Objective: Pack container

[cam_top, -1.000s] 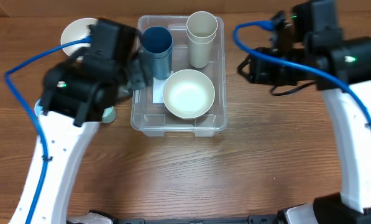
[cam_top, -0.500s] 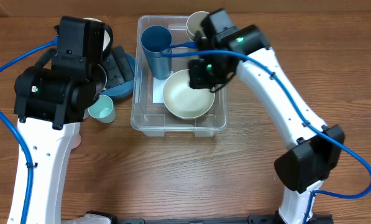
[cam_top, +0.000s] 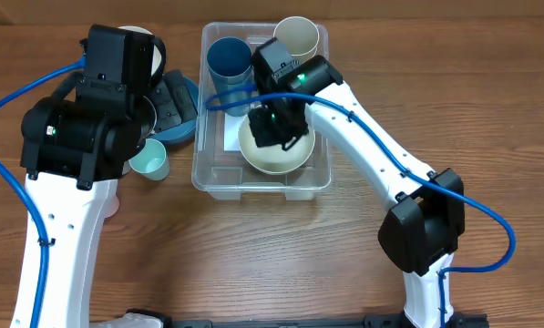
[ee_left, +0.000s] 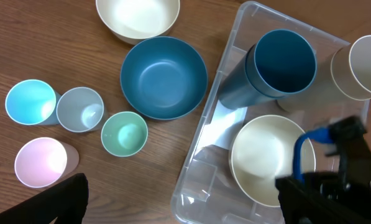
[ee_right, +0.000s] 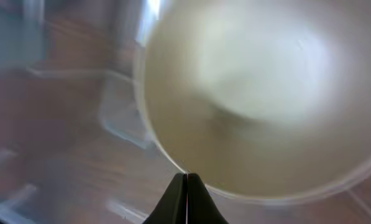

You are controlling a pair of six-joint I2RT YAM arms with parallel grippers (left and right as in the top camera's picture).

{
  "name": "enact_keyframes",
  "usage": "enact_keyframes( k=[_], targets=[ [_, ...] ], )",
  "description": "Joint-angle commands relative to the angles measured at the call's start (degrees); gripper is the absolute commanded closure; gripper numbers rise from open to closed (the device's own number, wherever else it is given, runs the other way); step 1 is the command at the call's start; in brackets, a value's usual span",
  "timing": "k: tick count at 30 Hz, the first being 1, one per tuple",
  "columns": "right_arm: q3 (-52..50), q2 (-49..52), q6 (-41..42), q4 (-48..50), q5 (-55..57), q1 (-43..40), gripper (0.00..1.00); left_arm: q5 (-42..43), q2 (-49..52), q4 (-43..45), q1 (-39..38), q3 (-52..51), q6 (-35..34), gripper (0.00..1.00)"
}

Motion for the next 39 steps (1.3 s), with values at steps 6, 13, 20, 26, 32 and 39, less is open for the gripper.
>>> enact_keyframes(
  k=[6,13,20,26,32,39],
  targets=[
    [-0.28,-0.22,3.69,-10.8,11.76,-1.2,0.96,-0.59,-1.01,0.04,0.31,0.76,-0.31,0.02],
    [-6.97,-0.22,3.58,-7.89,11.74,-2.86,0.96,-0.59,-1.01,0.07,0.31,0.76,-0.31,0.02],
    [-11.96,-0.22,3.39,-3.85,11.43,-4.39,0.96,-0.59,-1.01,0.07,0.31,0.76,-0.31,0.01],
    [-15.26,-0.22,1.88,3.21,6.95,-4.7,0.96,-0.57,-1.01,0.0,0.31,0.76,-0.31,0.01],
    [-15.34,-0.2,0.26,7.61,1.77,-4.7,0.96,-0.52,-1.01,0.04,0.31,0.76,-0.33,0.01],
    [-15.34,-0.2,0.17,11.93,-0.15,-4.7,0.96,-0.24,-1.01,-0.09,0.31,0.76,-0.33,0.01]
  ],
)
